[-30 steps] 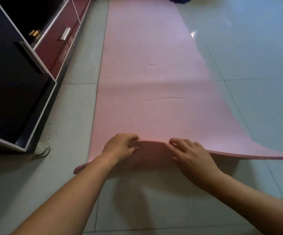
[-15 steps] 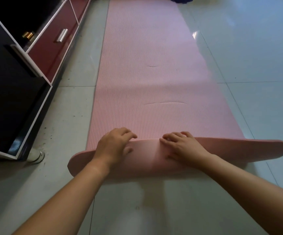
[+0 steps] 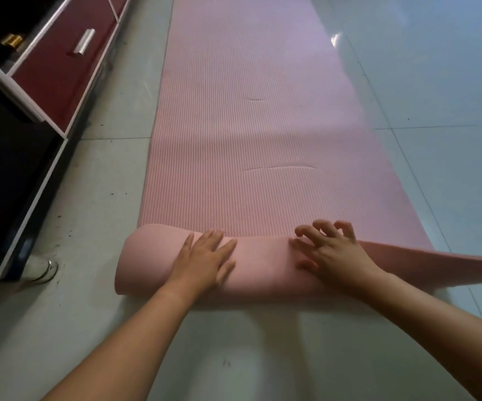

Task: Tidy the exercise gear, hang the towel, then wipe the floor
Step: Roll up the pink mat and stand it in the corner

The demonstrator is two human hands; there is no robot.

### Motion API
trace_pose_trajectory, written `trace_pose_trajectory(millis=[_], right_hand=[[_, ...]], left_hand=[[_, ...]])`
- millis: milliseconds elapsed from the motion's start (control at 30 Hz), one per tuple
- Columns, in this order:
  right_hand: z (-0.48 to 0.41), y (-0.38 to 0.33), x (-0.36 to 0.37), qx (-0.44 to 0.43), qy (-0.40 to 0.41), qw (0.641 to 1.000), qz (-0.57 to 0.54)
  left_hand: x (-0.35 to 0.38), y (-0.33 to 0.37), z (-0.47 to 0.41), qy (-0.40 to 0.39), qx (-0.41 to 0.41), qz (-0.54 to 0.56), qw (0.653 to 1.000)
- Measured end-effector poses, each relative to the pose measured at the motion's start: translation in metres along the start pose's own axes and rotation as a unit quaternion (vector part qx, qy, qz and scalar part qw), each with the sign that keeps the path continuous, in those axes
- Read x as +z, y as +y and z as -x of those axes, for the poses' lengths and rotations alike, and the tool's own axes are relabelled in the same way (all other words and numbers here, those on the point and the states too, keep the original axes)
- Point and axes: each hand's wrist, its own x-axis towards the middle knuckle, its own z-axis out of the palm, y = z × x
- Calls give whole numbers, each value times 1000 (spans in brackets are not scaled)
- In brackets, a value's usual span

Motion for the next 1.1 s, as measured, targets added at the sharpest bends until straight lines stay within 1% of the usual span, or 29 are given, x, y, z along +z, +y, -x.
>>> trace_pose_trajectory(millis=[133, 267, 333, 400, 500, 567, 633, 733, 800, 900, 967, 1100], right_hand=[[8, -1, -5, -12, -19, 1000, 5], [13, -9, -8, 24, -109, 994, -13], [15, -14, -5, 25, -148, 989, -21], [16, -18, -2, 18, -182, 981, -57], [11, -15, 0, 15, -171, 979, -106], [2, -8, 1, 13, -184, 975, -124], [-12, -2, -2, 6, -205, 969, -136], [-27, 4, -3, -12, -216, 964, -156], [-28, 6, 0, -6, -208, 962, -176], [-17, 5, 4, -29, -149, 976, -156], [-5, 7, 5, -39, -135, 978, -151], [16, 17, -20, -73, -157, 979, -109]], left_hand=[[7, -2, -7, -12, 0, 11, 1000], [11, -6, -10, -5, 4, 25, 1000], [11, -8, -10, 12, 3, 31, 999], [11, -8, -9, 59, 26, 37, 997], [9, -5, -3, 162, 50, 8, 986], [9, 1, 4, 181, 54, 15, 982], [10, 9, 12, 158, 61, 30, 985], [11, 10, 16, 27, 23, 54, 998], [10, 7, 14, -16, 17, 39, 999], [8, 5, 11, -12, 26, 38, 999], [8, 7, 10, -15, 33, 36, 999], [2, 16, 11, -26, 41, 44, 998]])
